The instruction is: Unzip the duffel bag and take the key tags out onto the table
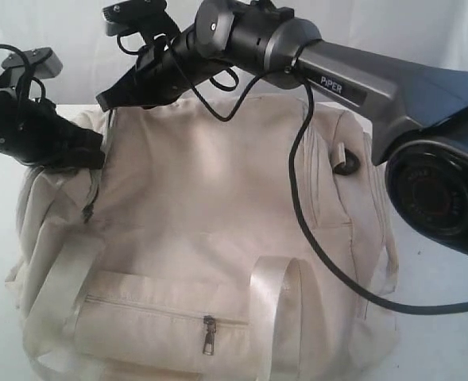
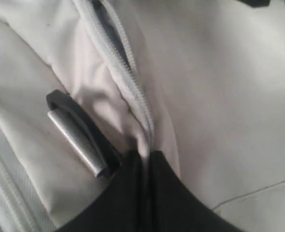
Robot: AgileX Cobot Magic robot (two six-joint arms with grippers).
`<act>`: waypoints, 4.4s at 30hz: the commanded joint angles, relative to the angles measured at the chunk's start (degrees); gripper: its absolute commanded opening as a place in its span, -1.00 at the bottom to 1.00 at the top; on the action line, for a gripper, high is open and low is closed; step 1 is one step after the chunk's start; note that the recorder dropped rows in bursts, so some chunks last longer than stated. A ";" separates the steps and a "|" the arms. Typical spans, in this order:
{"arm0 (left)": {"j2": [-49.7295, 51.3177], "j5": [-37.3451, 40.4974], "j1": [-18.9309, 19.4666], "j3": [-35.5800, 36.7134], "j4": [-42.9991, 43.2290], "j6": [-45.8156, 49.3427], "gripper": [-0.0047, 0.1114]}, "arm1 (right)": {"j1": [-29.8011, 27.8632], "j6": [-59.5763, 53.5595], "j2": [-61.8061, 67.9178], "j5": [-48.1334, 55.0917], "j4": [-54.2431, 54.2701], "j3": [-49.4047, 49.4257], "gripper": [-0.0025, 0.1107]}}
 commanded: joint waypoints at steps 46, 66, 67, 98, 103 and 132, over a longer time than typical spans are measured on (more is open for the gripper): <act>-9.66 6.21 -0.27 5.88 17.54 -14.39 -0.92 | 0.92 -48.52 -1.82 17.21 10.93 -0.34 0.07; -9.66 5.50 -0.27 5.88 17.42 -14.39 -0.92 | 1.86 -43.80 -0.68 8.68 3.44 -0.15 0.06; -9.66 5.50 -0.27 5.88 17.42 -14.39 -0.92 | 1.86 -43.80 -0.68 8.57 3.44 -0.15 0.06; -9.66 5.43 -0.27 5.88 17.11 -14.39 -0.92 | 2.22 -39.31 0.40 5.87 -0.03 -0.15 -0.77; -9.66 5.43 -0.27 5.88 17.11 -14.39 -0.92 | 2.22 -33.32 -0.81 4.46 -6.91 -0.15 -0.77; -9.66 9.30 -0.27 5.88 21.15 -18.34 -0.92 | 0.59 -8.53 -4.75 4.51 -27.99 -0.15 -0.77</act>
